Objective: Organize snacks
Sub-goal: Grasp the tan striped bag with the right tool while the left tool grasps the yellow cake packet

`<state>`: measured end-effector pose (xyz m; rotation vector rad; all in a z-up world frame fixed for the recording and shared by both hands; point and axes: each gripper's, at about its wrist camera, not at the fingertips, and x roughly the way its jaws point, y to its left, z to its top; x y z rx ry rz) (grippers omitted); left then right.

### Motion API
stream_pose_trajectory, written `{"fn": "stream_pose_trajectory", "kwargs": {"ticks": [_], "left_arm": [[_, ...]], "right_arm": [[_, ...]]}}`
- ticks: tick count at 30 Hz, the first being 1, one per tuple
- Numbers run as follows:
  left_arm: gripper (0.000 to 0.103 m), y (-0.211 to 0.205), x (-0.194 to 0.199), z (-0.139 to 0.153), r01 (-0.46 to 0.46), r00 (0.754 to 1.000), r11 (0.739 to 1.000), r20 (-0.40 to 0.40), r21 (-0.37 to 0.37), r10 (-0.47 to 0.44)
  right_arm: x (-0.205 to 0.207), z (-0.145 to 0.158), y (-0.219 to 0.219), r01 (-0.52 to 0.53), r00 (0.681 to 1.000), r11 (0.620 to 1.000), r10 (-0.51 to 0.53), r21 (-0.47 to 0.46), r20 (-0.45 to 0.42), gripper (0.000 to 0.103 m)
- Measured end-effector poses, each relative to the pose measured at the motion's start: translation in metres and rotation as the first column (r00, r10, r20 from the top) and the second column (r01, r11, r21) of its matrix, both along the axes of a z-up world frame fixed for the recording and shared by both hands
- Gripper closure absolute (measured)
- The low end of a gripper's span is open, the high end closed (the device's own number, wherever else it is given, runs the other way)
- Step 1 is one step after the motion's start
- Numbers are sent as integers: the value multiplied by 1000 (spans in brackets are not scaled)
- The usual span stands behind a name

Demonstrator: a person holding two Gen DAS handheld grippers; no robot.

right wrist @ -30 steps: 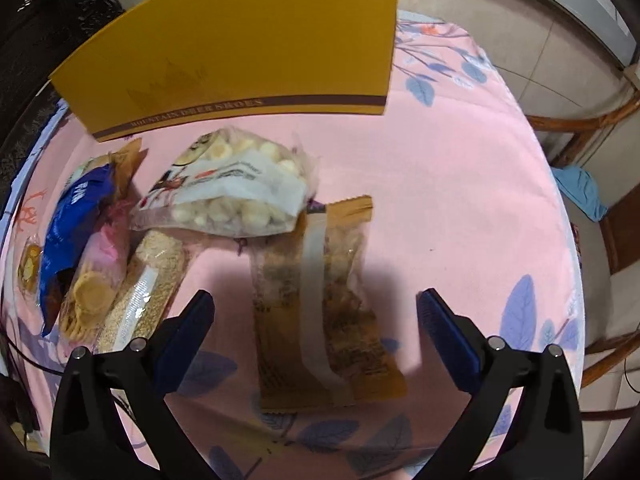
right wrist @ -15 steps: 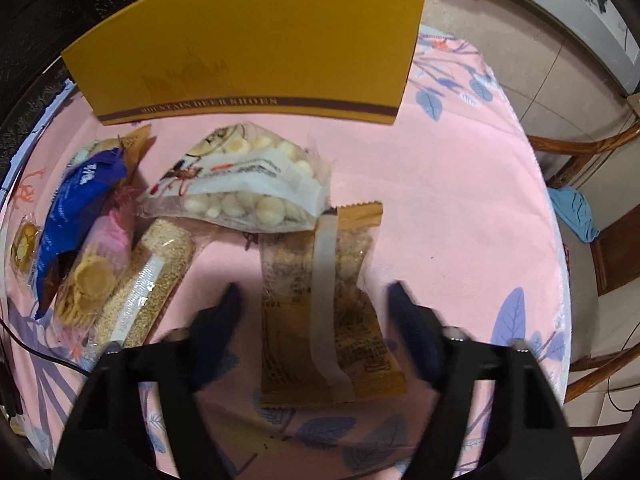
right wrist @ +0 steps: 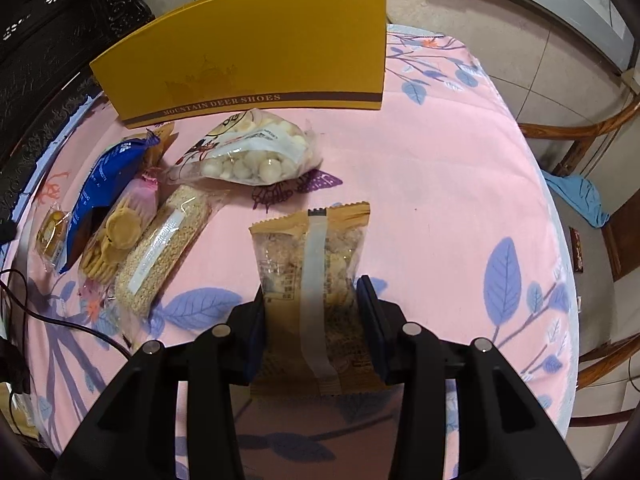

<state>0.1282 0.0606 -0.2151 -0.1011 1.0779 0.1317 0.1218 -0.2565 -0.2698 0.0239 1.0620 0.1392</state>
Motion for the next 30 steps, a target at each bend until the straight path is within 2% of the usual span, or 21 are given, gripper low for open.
{"fn": "stream_pose_trajectory", "kwargs": {"ticks": [6, 10, 19, 21, 23, 27, 30], "left_arm": [[6, 6, 24, -30, -14, 997, 999, -72, 40, 16], [6, 7, 30, -40, 3, 995, 1000, -102, 24, -1], [6, 0, 39, -54, 56, 991, 998, -119, -6, -56], [6, -5, 40, -62, 81, 986, 997, -150, 11, -78], [5, -8, 40, -64, 84, 988, 996, -129, 24, -80], [9, -5, 40, -65, 79, 989, 997, -123, 5, -78], [19, -5, 40, -62, 91, 990, 996, -108, 1, -91]], "right_arm": [[-2, -1, -2, 5, 1000, 1000, -5, 9, 9, 60], [-2, -2, -3, 4, 1000, 1000, -4, 9, 13, 60], [-4, -4, 1, 6, 1000, 1000, -5, -14, 23, 58], [-4, -4, 2, 6, 1000, 1000, -6, -18, 24, 58], [-4, -4, 2, 5, 1000, 1000, -5, -22, 22, 58], [-3, -4, 3, 4, 1000, 1000, -4, -30, 21, 58], [-3, -4, 4, 5, 1000, 999, -4, -35, 16, 58]]}}
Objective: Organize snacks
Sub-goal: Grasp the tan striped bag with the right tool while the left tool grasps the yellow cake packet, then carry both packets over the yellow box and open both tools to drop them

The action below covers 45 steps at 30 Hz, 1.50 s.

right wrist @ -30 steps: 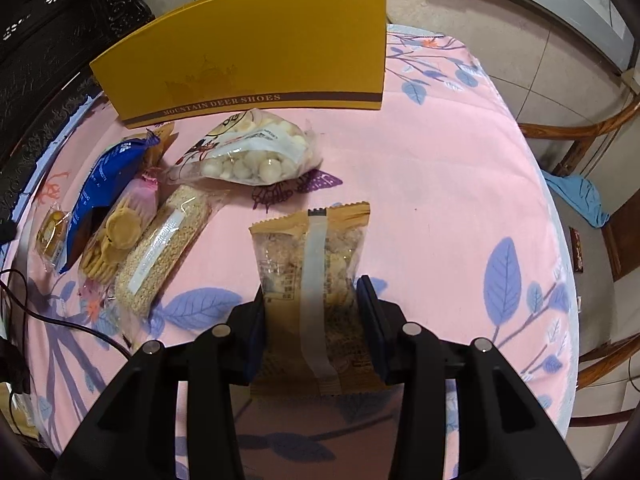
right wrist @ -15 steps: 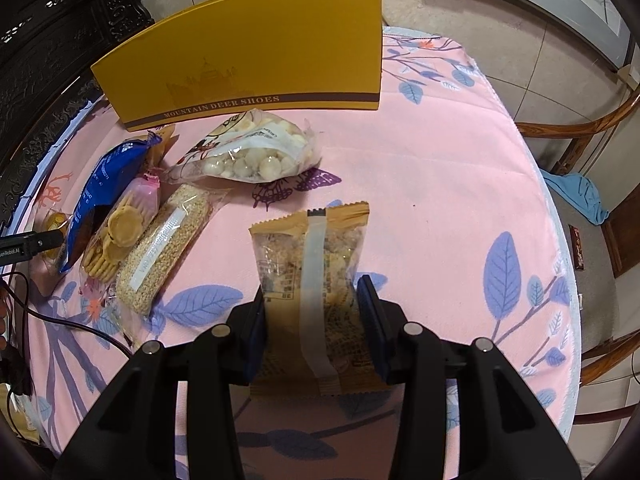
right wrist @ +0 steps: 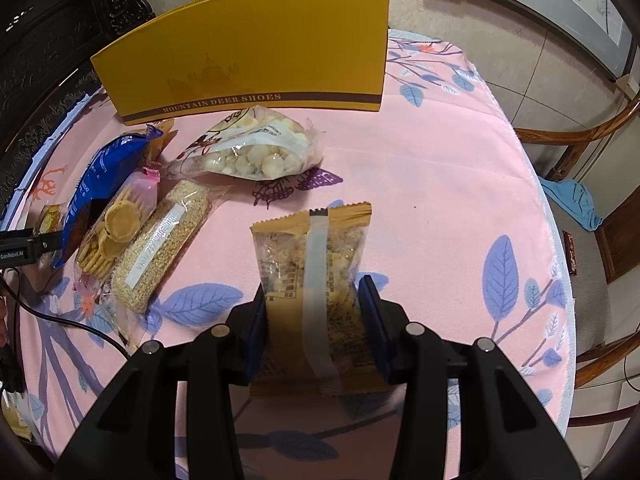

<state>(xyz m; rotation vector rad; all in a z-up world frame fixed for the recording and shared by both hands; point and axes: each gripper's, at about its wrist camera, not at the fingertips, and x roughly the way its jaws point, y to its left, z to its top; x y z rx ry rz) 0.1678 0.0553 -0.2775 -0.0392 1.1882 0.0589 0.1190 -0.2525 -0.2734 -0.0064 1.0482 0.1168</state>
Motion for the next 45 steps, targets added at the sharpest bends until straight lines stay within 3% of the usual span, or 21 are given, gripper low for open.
{"fn": "stream_pose_trajectory", "kwargs": {"ticks": [4, 10, 25, 34, 45], "left_arm": [[28, -4, 1, 3, 20, 1000, 1000, 17, 11, -20], [34, 0, 4, 5, 19, 999, 1000, 28, 8, -19], [37, -1, -21, 35, 17, 996, 999, 85, -34, -14], [37, -4, -19, 100, 54, 976, 997, 216, -54, -42], [37, -40, 45, 196, 147, 897, 983, 433, -107, -87]], "right_arm": [[1, 0, 0, -3, 1000, 1000, 3, -6, -2, 58], [2, 0, 0, -3, 1000, 1000, 3, -8, -6, 59], [-16, 24, -12, 31, 999, 998, -32, 58, 23, 61], [-8, 75, -12, 20, 987, 995, -35, 98, 154, 61], [53, 153, -16, -24, 933, 991, -24, 129, 359, 61]]}}
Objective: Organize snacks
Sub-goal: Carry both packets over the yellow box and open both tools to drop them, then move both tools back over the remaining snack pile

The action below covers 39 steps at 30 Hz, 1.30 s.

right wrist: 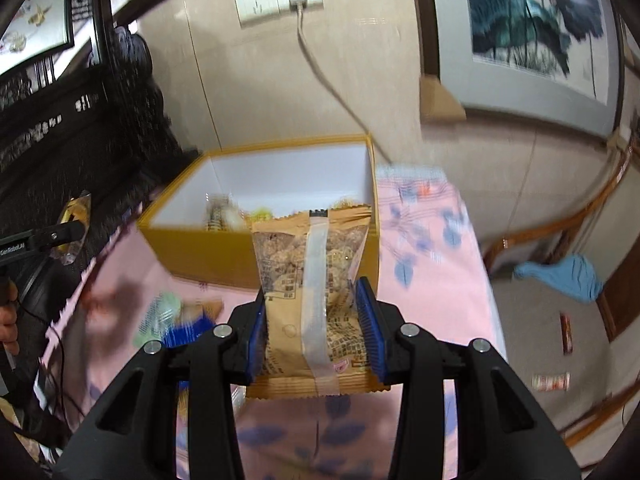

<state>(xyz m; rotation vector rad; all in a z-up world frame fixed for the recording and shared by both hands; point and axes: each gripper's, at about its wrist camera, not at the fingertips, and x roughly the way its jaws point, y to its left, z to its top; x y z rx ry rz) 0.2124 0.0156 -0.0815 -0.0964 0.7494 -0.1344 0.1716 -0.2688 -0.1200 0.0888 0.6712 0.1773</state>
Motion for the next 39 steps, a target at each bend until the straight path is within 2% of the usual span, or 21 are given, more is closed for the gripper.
{"fn": "stream_pose_trajectory", "kwargs": {"ticks": [7, 14, 15, 17, 18, 21, 24, 29, 34, 37, 39], "left_arm": [[37, -32, 49, 39, 38, 995, 999, 95, -22, -35], [37, -57, 108, 43, 45, 995, 999, 94, -12, -44], [34, -60, 116, 42, 47, 995, 999, 85, -18, -46], [19, -62, 125, 42, 12, 997, 1000, 73, -9, -11], [5, -63, 127, 44, -23, 997, 1000, 76, -4, 23], [3, -60, 121, 48, -35, 994, 998, 99, -45, 39], [3, -54, 111, 44, -41, 995, 997, 84, -60, 46], [2, -47, 85, 19, -53, 998, 997, 14, -50, 54], [2, -34, 35, -28, -104, 990, 993, -105, -53, 98], [2, -25, 1, -61, -117, 973, 992, -204, -39, 106], [2, -17, -20, -79, -115, 960, 993, -261, -22, 105]], "right_arm": [[57, 32, -3, -10, 996, 999, 6, 41, 91, 61], [114, 39, 4, -19, 997, 997, 13, 71, 77, 61], [123, 39, 4, -17, 998, 997, 13, 81, 60, 60], [136, 40, 4, 1, 999, 996, -4, 84, 32, 43], [139, 43, 3, 18, 999, 996, -21, 84, 28, 30], [134, 53, -2, 8, 998, 994, -15, 109, 68, 22], [119, 55, -5, 8, 996, 994, -17, 106, 83, 14], [86, 35, -11, 20, 999, 994, -22, 111, 26, 13], [43, -15, -16, 45, 990, 991, -28, 127, -137, 13], [14, -47, -11, 47, 972, 988, -12, 146, -233, 14], [-2, -68, -2, 29, 953, 989, 15, 142, -302, 19]]}}
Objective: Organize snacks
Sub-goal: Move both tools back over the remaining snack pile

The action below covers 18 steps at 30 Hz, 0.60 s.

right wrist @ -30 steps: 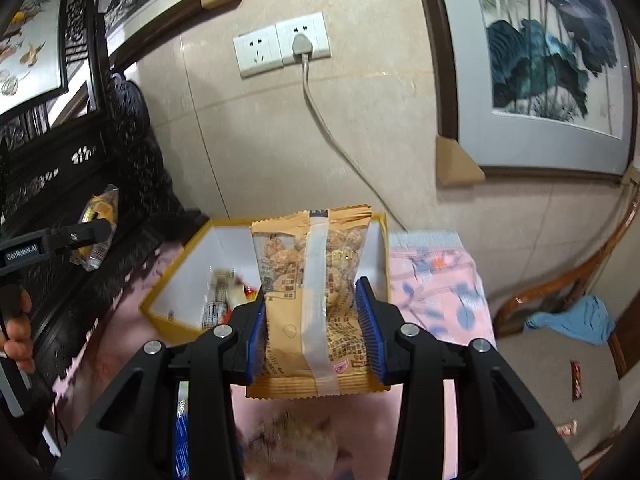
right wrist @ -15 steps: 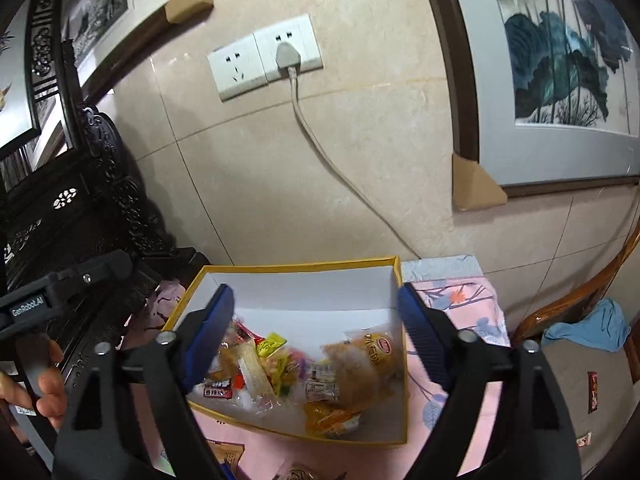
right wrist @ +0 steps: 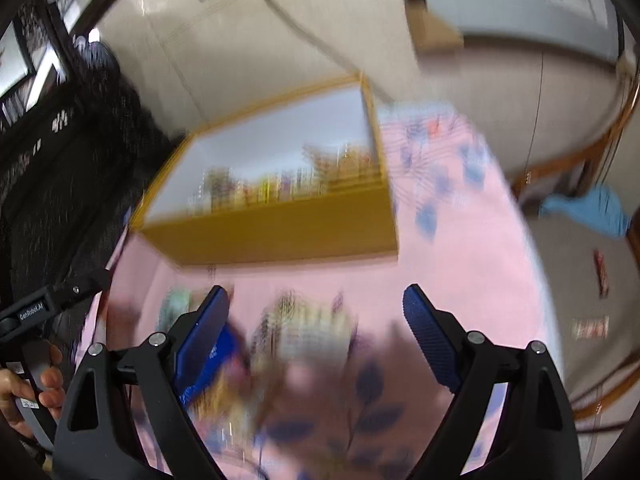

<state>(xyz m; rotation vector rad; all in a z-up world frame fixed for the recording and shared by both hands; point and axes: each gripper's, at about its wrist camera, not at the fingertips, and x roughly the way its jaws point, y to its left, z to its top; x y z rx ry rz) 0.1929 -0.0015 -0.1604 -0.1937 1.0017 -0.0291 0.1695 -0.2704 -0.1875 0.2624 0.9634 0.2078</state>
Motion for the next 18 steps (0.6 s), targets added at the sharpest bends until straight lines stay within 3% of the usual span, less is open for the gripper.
{"fn": "stream_pose_trajectory", "kwargs": {"ticks": [4, 7, 13, 18], "left_arm": [[2, 11, -36, -25, -3, 996, 1000, -84, 26, 5], [2, 15, -47, -27, -6, 996, 1000, -94, 13, 7], [2, 15, -47, -13, 2, 999, 1000, -41, 8, -1], [2, 17, -49, -13, -6, 999, 1000, -44, -1, 6]], "right_arm": [[-17, -41, 23, -56, 989, 998, 53, -13, -141, 34], [-17, -64, 41, -102, 969, 995, 95, -21, -227, 44], [-5, -71, 68, -120, 967, 993, 113, -14, -228, 44], [9, -77, 85, -97, 964, 995, 90, -16, -252, 44]]}}
